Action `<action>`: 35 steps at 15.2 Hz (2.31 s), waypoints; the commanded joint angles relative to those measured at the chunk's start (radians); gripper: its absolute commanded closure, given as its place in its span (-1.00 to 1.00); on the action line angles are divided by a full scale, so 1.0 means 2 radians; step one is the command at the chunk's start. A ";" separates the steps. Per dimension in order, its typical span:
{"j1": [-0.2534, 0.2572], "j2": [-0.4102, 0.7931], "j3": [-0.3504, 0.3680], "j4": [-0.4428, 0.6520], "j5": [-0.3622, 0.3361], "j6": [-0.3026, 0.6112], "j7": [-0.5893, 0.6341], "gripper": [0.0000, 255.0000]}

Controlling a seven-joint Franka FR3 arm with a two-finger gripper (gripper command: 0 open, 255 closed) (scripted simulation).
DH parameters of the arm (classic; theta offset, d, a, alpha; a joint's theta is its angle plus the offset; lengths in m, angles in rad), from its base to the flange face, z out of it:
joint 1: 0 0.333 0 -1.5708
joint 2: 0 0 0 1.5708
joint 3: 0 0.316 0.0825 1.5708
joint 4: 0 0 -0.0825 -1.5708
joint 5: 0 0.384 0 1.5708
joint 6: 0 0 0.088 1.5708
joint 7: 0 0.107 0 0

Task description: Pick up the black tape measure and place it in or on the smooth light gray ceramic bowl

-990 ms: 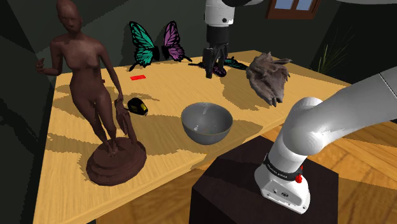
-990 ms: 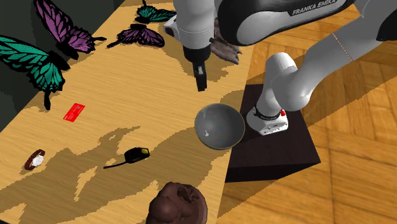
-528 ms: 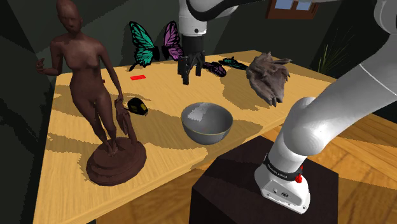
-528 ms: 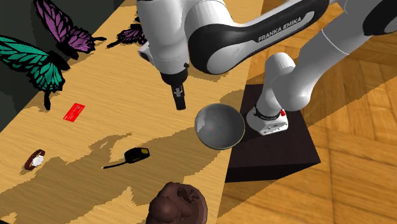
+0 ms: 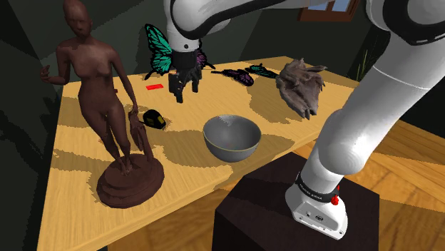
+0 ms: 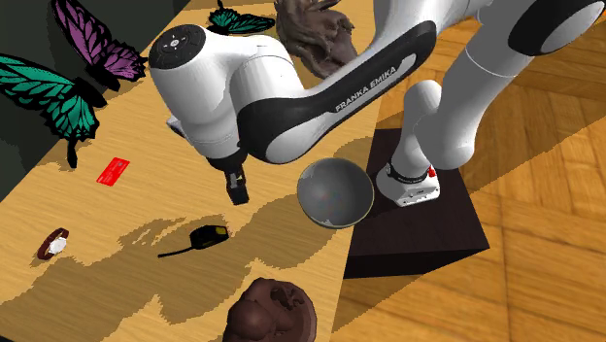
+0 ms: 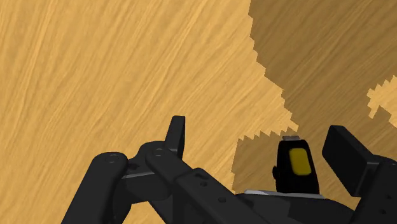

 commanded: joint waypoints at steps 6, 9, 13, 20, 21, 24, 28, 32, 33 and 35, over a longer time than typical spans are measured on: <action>0.019 0.130 0.023 0.111 -0.031 0.025 0.032 -1.00; 0.031 0.187 0.029 0.167 -0.048 0.026 0.044 -1.00; 0.041 0.227 0.030 0.197 -0.060 0.036 0.051 -1.00; 0.041 0.238 0.028 0.175 -0.064 0.069 0.054 -1.00; 0.041 0.238 0.028 0.175 -0.064 0.069 0.054 -1.00; 0.041 0.238 0.028 0.175 -0.064 0.069 0.054 -1.00; 0.041 0.238 0.028 0.175 -0.064 0.069 0.054 1.00; 0.041 0.238 0.028 0.175 -0.064 0.069 0.054 1.00; 0.041 0.238 0.028 0.175 -0.064 0.069 0.054 1.00; 0.041 0.238 0.028 0.175 -0.064 0.069 0.054 1.00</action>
